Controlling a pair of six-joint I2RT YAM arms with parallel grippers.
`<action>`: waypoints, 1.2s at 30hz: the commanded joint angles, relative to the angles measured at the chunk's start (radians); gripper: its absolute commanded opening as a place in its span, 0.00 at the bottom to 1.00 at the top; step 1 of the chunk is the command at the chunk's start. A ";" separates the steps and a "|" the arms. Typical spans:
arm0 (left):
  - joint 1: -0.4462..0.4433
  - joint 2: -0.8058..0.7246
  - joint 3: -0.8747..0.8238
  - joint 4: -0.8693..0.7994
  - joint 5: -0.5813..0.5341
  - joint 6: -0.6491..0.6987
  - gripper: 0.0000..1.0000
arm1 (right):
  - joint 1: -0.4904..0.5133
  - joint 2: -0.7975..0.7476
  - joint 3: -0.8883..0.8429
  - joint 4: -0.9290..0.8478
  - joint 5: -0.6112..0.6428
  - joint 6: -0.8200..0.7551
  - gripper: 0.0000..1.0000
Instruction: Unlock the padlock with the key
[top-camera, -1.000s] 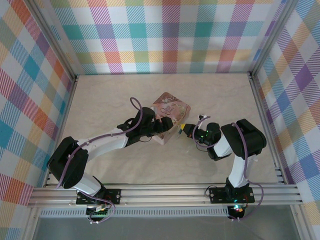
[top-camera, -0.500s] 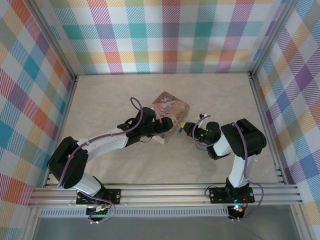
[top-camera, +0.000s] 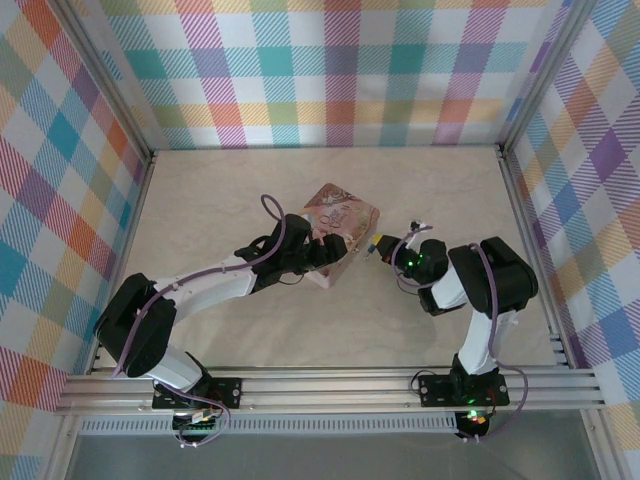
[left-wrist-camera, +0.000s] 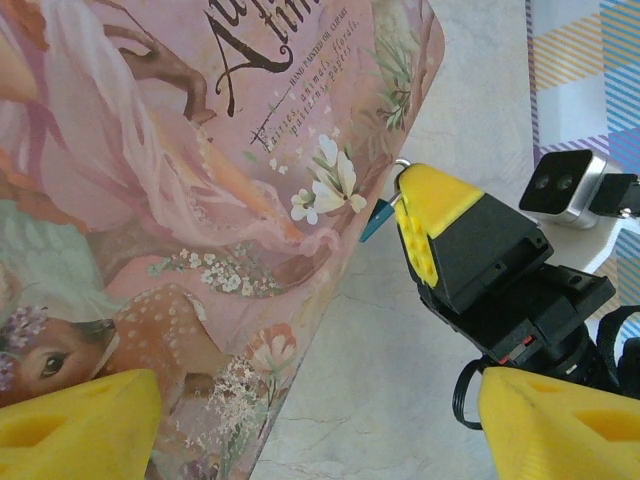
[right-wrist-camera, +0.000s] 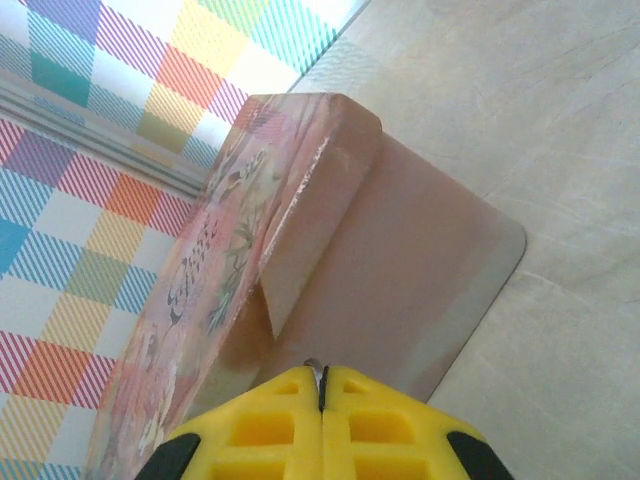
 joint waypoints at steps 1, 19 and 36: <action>0.005 0.015 -0.037 -0.203 -0.028 -0.009 0.84 | -0.010 -0.064 -0.025 0.021 0.010 -0.036 0.00; 0.176 0.004 -0.049 -0.193 0.036 0.062 0.85 | 0.002 -0.676 0.018 -0.927 -0.137 -0.368 0.00; 0.233 -0.103 -0.036 -0.111 0.091 0.116 1.00 | 0.146 -0.896 -0.030 -1.373 -0.101 -0.307 0.00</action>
